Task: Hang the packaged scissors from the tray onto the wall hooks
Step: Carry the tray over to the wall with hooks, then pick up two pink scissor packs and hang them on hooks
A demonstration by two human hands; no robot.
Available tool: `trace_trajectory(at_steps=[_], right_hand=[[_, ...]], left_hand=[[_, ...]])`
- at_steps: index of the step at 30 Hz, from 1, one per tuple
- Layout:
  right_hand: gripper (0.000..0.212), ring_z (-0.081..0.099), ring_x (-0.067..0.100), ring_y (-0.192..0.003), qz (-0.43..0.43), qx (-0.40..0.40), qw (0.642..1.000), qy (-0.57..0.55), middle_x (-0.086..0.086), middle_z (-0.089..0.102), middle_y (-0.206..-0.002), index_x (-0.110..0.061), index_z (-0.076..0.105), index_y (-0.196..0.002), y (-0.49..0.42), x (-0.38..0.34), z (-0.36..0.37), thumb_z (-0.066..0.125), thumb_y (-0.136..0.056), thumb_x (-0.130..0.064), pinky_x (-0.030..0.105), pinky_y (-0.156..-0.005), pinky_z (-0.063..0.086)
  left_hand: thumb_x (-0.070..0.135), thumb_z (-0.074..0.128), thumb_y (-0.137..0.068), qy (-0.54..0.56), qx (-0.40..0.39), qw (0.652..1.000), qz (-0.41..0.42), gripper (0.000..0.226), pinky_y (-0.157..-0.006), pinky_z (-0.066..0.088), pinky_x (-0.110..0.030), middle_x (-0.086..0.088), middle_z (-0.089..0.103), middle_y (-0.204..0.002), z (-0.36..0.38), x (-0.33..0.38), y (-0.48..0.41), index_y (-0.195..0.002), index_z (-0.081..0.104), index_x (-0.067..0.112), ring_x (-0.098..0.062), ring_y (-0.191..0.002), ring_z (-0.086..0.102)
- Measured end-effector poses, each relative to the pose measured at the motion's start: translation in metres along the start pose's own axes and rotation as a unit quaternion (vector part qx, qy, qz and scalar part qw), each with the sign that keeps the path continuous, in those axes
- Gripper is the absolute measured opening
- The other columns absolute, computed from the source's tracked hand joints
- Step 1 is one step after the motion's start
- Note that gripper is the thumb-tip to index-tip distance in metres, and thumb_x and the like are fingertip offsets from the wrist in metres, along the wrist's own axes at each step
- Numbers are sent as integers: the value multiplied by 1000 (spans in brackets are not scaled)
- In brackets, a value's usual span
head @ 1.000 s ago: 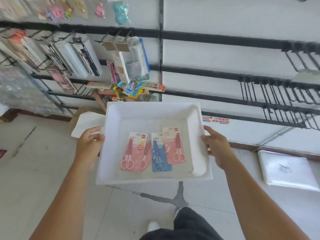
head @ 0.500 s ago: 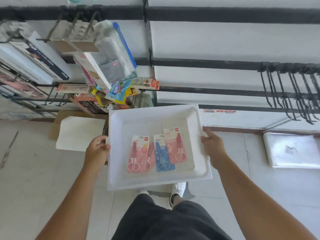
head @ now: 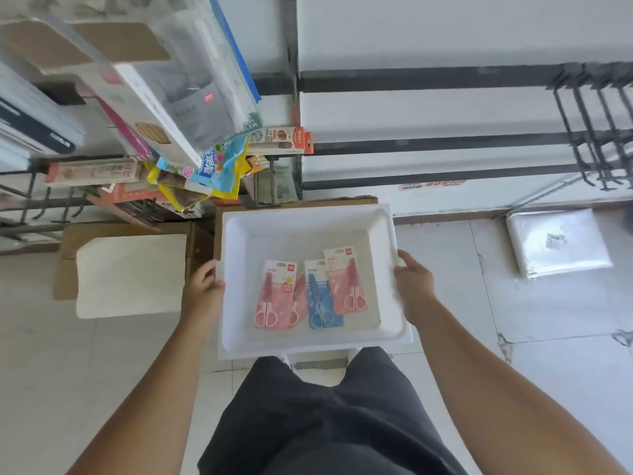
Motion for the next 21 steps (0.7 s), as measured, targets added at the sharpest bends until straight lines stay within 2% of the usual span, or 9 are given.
trace_trajectory(at_steps=[3,5,10,12,14,15,16,19,21], right_hand=[[53,45,15,-57,-4,-6,1000,10,1,59,-78,-29,59,-139,-8,-2,7,38,-99,-1,14,-41,41],[52,48,15,-58,-6,-9,1000,9,-2,57,-74,-28,61,-136,-13,-2,10,39,-98,1,14,-42,42],[46,54,17,-71,-37,-22,999,-18,3,60,-89,-25,60,-137,-22,-7,16,48,-98,-3,22,-61,49],[42,62,20,-87,-62,-25,997,-36,7,66,-110,-22,60,-137,-21,-11,21,53,-99,-7,30,-77,54],[36,62,25,-109,-98,-19,995,-31,8,65,-126,-21,63,-133,-17,-16,23,57,-98,-13,40,-97,51],[34,61,24,-113,-116,-12,993,-32,6,65,-128,-22,65,-130,-14,-19,24,58,-97,-15,40,-99,49],[33,61,21,-112,-134,-7,990,-36,4,65,-127,-22,67,-128,-11,-22,23,59,-97,-17,36,-95,50],[27,63,11,-99,-180,-20,981,-64,-4,69,-113,-18,70,-122,-2,-34,26,58,-98,-16,16,-72,48],[21,64,10,-86,-199,-45,975,-82,-7,71,-100,-19,72,-113,-6,-39,37,58,-98,-16,14,-64,48]], left_hand=[[3,50,-96,8,-7,1000,5,53,-93,50,-40,-3,58,-140,7,-1,-15,-143,48,27,-22,-115,59],[0,49,-95,10,-6,1000,6,56,-95,50,-40,-3,59,-141,10,-2,-22,-144,47,26,-22,-116,59],[5,53,-95,9,-14,1000,7,54,-99,50,-47,-2,59,-141,15,-7,-39,-143,48,29,-27,-120,60],[8,54,-96,11,-12,1000,9,50,-99,49,-46,-3,58,-141,17,-9,-41,-142,49,28,-27,-121,59],[11,55,-97,10,0,1000,17,45,-100,48,-43,-3,57,-141,19,-11,-38,-140,52,25,-26,-123,57],[14,55,-97,6,15,999,29,42,-99,48,-42,-1,58,-140,19,-12,-35,-137,55,25,-24,-122,57],[18,56,-96,3,34,998,45,37,-99,49,-43,0,60,-136,18,-12,-33,-131,59,27,-23,-120,58],[24,55,-93,21,83,991,107,23,-97,52,-42,1,66,-125,19,-8,-27,-113,65,31,-21,-115,61],[23,56,-93,51,94,984,144,22,-96,50,-34,-1,68,-121,25,-3,-34,-111,67,27,-20,-116,62]])
Point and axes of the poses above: each hand's wrist, its own y-axis away from the middle knuckle, its own z-axis out of the palm, x = y × z, the point moved 3 cm from there along -y, towards the middle knuckle
